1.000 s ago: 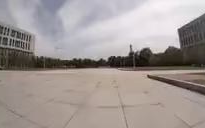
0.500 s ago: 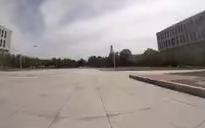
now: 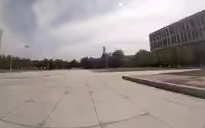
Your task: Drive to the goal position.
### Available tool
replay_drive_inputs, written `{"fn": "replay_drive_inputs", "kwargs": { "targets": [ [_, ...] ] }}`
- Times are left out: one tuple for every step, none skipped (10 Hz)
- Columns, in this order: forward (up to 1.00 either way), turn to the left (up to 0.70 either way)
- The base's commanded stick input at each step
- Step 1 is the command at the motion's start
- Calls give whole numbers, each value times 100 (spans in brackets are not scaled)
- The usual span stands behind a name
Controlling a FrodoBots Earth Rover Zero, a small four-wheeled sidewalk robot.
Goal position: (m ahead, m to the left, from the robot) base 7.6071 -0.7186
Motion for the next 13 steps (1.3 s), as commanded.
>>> {"fn": "replay_drive_inputs", "kwargs": {
  "targets": [
    [70, 0],
    [70, 0],
    [70, 0],
    [70, 0],
    [70, 0],
    [70, 0],
    [70, 0],
    [70, 0],
    [70, 0],
    [70, 0],
    [70, 0],
    [70, 0],
    [70, 0]
  ]
}}
